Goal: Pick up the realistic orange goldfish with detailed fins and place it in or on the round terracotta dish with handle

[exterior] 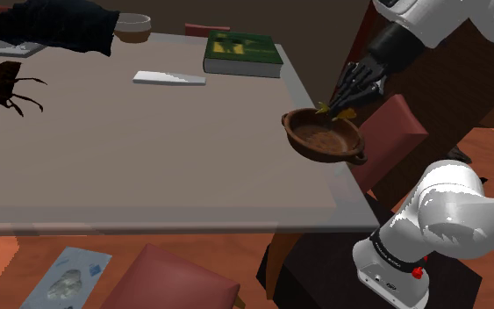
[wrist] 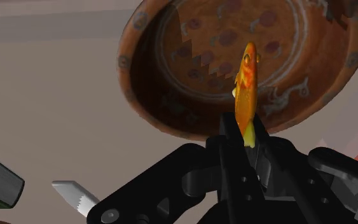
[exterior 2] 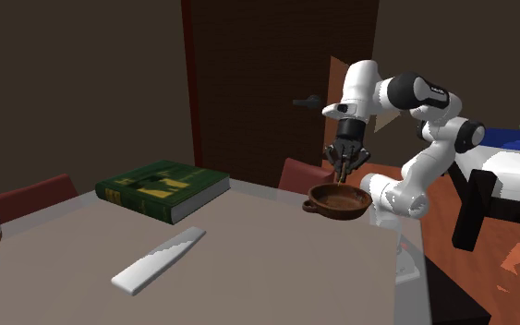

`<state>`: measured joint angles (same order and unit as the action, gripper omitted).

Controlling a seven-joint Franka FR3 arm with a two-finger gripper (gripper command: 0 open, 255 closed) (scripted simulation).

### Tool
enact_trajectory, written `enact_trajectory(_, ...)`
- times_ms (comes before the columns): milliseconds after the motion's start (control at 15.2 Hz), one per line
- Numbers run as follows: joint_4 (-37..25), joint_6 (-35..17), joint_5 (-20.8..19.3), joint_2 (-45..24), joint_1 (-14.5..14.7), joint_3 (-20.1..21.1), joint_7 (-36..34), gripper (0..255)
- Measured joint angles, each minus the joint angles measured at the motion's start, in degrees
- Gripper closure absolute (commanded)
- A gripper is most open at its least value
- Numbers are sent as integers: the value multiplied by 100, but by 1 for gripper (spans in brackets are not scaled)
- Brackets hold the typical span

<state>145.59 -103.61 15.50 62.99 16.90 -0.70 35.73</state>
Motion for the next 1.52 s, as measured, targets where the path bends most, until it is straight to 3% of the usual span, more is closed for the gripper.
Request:
enact_trajectory(594,355,-207,23,142,-5,11,57,255)
enact_trajectory(660,355,-207,23,142,-5,11,57,0)
enact_trajectory(1056,355,-207,23,142,-5,11,57,0)
enact_trajectory(1518,-329,495,-133,148,-46,-176,19,0)
